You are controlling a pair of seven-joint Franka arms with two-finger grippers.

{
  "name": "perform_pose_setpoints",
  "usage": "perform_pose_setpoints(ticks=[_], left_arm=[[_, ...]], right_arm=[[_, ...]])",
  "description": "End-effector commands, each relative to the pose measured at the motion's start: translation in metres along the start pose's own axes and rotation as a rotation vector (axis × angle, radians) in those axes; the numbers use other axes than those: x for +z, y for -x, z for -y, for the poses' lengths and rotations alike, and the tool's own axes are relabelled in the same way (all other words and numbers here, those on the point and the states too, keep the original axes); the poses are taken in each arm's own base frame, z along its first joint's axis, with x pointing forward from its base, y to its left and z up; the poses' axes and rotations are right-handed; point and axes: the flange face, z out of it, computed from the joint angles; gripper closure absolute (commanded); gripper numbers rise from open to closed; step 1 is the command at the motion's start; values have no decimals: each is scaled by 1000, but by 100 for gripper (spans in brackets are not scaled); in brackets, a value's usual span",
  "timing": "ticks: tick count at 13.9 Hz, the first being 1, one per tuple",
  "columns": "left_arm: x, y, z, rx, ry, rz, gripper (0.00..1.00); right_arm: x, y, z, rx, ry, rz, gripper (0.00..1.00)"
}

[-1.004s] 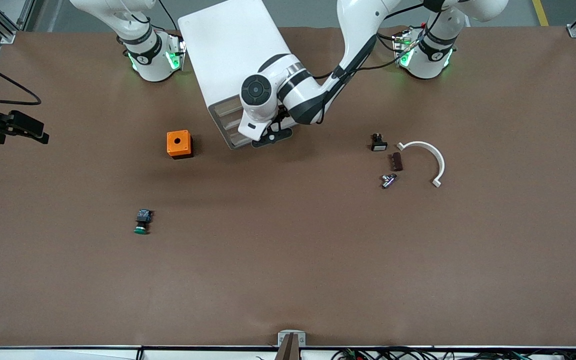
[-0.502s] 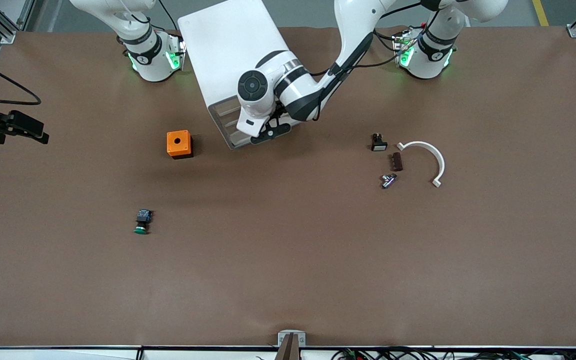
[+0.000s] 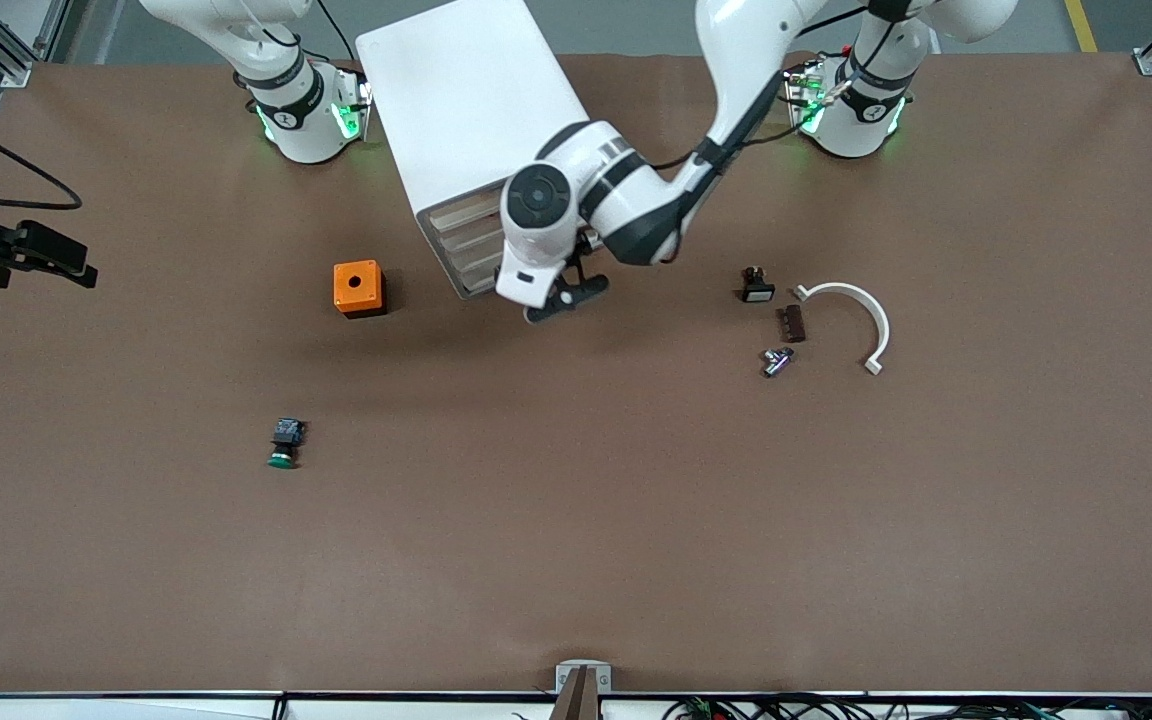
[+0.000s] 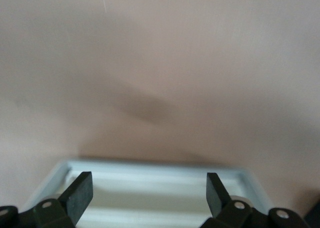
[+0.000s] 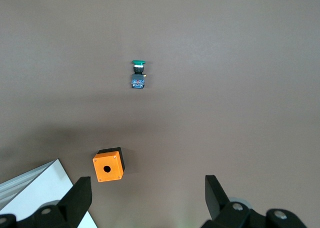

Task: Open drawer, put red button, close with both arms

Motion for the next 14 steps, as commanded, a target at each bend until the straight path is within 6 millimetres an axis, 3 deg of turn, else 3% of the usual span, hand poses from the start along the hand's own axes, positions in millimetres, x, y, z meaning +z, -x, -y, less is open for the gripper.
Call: perform_pose_setpoints(ticks=[1,4,7,9,14], left_arm=[[-71,-57,22,-35,58,-91,0],[-145,-136,67,-114,105,-222,0],[-210,-203,129,-192,137,-262,0],[-249,-229,173,-143,117,-271,0],[-326,-258,278,20,52,-267,0]], right_arm=[[-7,4,1,-11,18,-10,0],[-12,4,0,-9,18,-17,0],[-12,4,0,-9,18,-19,0],[-12,4,1,-11,18,-19,0],[-11,4,4,-17,17,-17,0]])
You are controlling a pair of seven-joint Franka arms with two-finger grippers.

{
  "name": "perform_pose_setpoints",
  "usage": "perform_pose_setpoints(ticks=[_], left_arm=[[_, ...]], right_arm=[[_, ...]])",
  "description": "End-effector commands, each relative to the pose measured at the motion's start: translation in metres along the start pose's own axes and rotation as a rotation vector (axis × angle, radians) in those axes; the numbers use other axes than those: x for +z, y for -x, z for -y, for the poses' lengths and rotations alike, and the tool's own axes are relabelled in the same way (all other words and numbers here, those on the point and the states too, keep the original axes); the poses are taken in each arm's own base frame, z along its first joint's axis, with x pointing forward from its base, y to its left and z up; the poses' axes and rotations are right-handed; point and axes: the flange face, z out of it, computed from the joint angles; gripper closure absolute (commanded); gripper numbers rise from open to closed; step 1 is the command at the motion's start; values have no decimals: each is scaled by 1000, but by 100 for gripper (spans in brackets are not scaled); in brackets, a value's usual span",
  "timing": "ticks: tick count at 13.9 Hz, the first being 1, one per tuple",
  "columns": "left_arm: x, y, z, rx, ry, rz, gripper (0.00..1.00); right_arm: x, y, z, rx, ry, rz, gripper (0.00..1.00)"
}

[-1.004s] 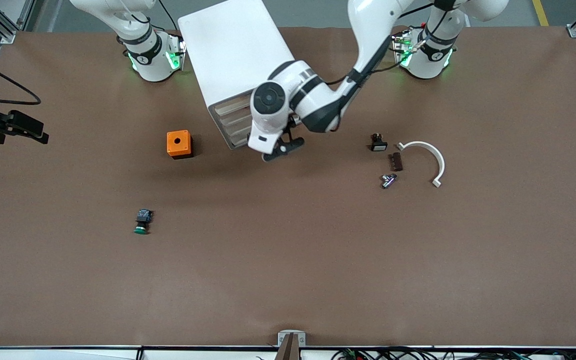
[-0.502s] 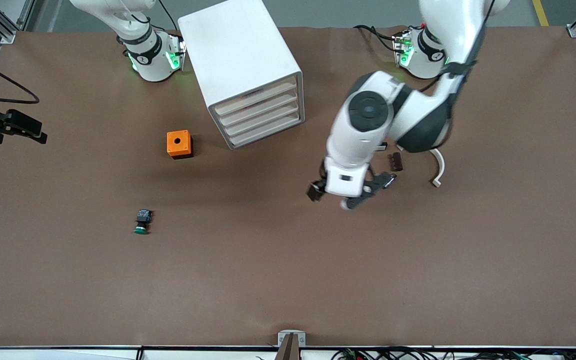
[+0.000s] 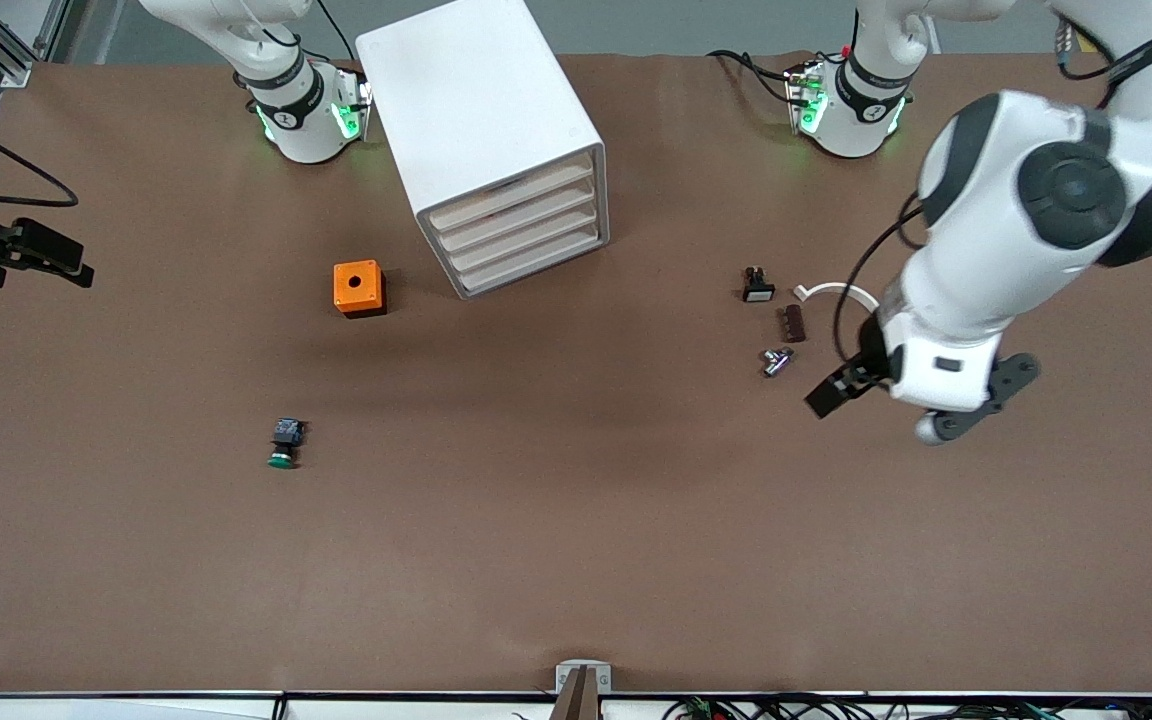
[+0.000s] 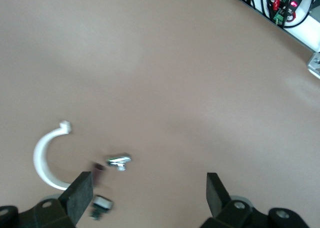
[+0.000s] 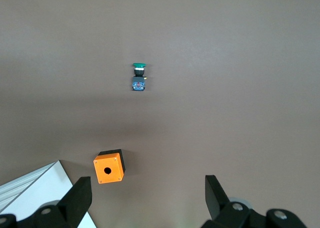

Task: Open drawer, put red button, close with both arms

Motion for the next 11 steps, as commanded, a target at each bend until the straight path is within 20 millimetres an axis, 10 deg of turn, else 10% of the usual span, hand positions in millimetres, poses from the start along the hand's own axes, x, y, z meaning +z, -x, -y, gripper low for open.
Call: perform_pose_setpoints(ticks=[1,11], left_arm=[[-37,-13,51,86,-21,8,0],[-99,-26,150,424,-56,40,0]], right_arm=[[-6,4,7,-20,18,-6,0],[-6,2,17,-38,21,-13,0]])
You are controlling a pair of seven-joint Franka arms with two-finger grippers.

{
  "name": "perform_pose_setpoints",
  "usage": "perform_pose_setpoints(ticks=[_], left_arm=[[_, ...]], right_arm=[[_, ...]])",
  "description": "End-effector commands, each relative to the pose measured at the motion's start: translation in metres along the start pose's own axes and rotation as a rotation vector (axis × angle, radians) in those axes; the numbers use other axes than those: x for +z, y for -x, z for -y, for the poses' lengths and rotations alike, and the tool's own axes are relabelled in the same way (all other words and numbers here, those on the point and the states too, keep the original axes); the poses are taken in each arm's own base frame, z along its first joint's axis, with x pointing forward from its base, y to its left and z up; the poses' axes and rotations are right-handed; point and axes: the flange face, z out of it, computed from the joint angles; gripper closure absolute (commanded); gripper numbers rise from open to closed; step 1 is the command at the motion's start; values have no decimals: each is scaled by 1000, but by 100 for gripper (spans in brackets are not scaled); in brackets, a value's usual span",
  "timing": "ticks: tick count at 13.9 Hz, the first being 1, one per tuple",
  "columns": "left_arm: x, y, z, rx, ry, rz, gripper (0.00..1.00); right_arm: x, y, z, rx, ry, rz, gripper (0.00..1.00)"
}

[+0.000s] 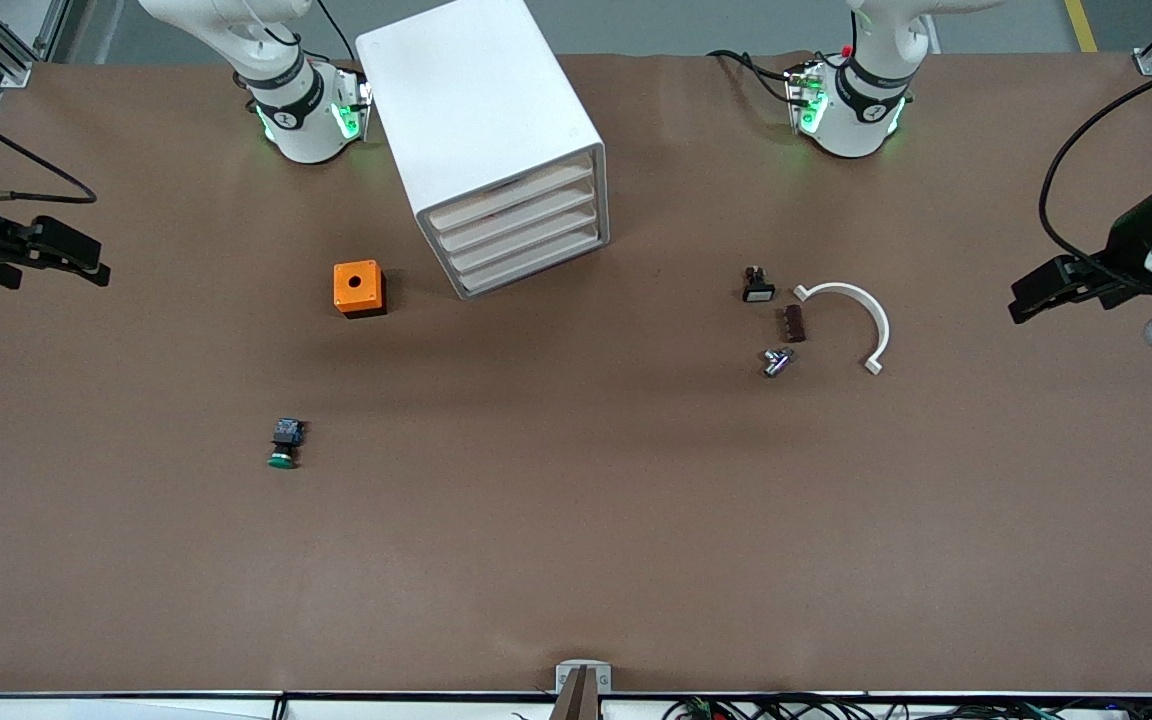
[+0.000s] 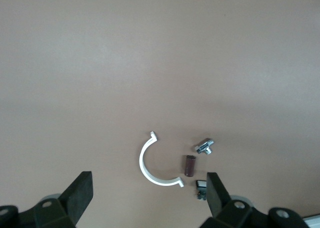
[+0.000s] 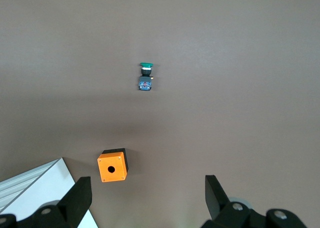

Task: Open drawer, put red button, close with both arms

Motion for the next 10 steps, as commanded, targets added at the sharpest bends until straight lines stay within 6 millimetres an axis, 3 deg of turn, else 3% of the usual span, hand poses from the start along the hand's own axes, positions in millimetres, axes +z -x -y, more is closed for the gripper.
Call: perform_pose_setpoints(ticks=[1,4,7,10], left_arm=[[-15,24,5,30,-7,2,0],[-25,42,18,44,-12,-8,0],[-27,68,20,48,-18,1,0],[-32,78,18,52,-2,-3,0]], right_arm=[[-5,2,0,-7,18,-9,0],[-5,2,1,-10,18,-10,0],[-9,3,1,-10,20,-18,0],[-12,2,2,-10,18,-24,0]])
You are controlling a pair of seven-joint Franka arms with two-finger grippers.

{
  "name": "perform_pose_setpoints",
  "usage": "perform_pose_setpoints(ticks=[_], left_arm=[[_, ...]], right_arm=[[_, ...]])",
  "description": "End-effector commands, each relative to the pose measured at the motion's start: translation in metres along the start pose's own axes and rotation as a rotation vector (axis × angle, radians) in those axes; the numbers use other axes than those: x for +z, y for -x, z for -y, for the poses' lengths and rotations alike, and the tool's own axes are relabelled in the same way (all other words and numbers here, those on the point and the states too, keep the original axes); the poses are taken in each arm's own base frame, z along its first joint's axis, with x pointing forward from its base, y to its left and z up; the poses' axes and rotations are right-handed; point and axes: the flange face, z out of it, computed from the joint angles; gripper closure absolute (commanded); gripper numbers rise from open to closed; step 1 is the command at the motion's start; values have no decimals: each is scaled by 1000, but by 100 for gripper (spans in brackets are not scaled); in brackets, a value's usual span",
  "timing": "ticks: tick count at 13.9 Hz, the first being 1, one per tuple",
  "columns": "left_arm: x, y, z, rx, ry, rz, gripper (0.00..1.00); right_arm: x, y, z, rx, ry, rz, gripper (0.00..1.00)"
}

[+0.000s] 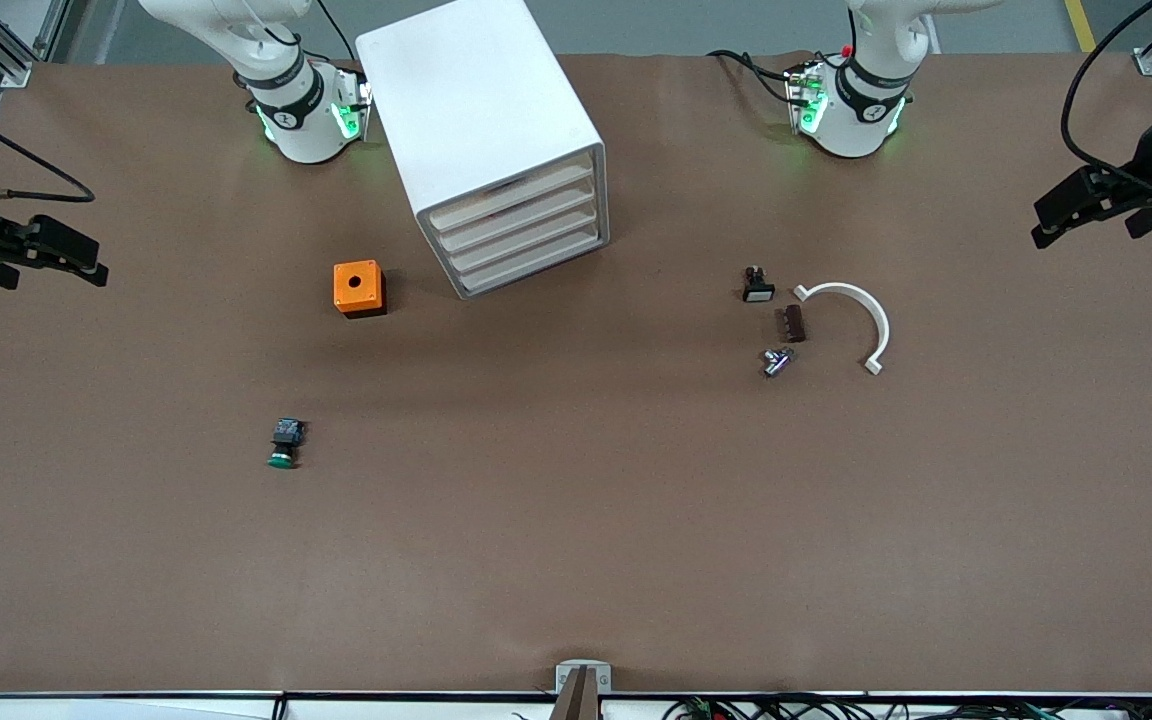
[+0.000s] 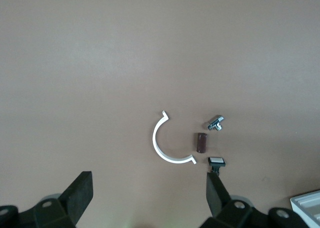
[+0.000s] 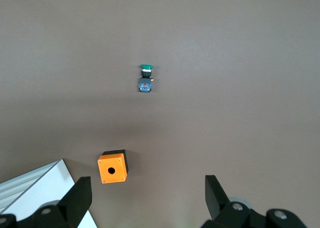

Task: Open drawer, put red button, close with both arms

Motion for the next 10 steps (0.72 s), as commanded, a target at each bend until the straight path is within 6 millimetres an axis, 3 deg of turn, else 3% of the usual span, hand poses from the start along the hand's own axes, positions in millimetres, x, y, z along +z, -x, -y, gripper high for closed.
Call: perform_pose_setpoints(ticks=[1,10], left_arm=[[-2,13,0,18,20,0,0],[-2,6,-6,23,17,9,0]], right_arm=[[-8,2,1,-11,18,-13,0],[-8,2,5,-17,21,-13,0]])
